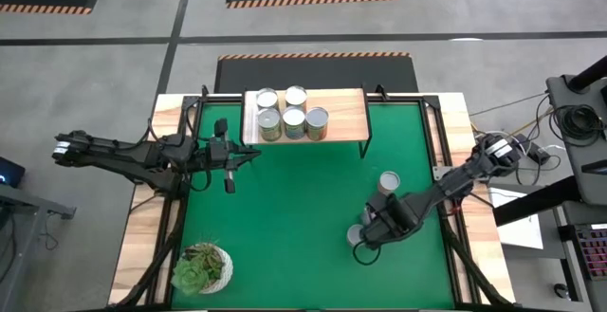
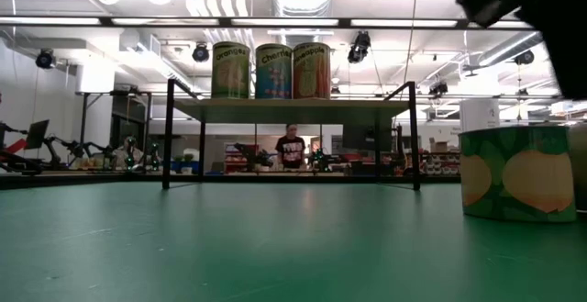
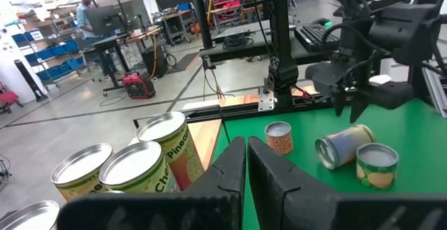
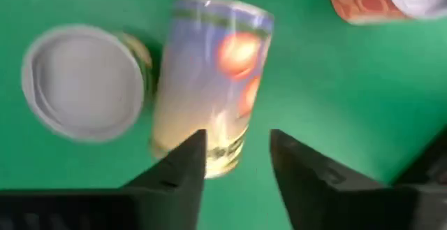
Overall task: Pick and place cans onto a shelf
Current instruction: Put the canned peaches on the shelf
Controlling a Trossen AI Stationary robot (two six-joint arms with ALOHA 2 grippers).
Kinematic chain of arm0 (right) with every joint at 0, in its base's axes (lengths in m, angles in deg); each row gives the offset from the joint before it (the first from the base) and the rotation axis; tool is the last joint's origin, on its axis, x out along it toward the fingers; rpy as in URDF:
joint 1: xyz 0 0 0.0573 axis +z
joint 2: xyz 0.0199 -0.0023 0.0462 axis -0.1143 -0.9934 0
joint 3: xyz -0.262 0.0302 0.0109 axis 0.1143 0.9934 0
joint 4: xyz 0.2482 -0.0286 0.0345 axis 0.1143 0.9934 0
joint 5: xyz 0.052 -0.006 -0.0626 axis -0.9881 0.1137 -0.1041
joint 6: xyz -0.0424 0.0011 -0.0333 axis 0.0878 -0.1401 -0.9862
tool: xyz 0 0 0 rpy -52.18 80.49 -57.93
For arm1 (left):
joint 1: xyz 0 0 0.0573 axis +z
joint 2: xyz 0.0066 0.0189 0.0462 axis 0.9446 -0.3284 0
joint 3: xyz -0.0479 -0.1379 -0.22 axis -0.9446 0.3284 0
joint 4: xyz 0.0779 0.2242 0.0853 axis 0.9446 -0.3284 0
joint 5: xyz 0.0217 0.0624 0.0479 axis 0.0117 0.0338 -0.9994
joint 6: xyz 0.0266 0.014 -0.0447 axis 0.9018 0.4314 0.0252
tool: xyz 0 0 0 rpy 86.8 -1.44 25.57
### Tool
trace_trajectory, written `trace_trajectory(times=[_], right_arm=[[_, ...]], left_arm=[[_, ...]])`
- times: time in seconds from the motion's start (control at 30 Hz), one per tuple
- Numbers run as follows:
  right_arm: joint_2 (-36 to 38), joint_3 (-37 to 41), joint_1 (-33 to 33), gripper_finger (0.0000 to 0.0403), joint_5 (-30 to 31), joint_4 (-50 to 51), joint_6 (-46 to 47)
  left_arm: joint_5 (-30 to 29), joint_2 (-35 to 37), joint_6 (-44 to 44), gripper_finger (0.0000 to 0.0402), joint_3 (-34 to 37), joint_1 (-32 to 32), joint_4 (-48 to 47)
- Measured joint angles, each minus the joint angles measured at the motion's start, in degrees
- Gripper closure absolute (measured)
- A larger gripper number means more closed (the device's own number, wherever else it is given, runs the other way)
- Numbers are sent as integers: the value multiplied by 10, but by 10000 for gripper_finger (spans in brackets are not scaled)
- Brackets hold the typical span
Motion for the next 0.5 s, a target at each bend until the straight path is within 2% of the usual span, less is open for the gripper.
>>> trace_trajectory(times=[0.27,0.5], right_arm=[[0,29,-23,121,9,-74,-32],[0,81,-24,52,1,-139,-36]], left_arm=[[0,0,0,402,0,0,0],[0,0,0,402,0,0,0]])
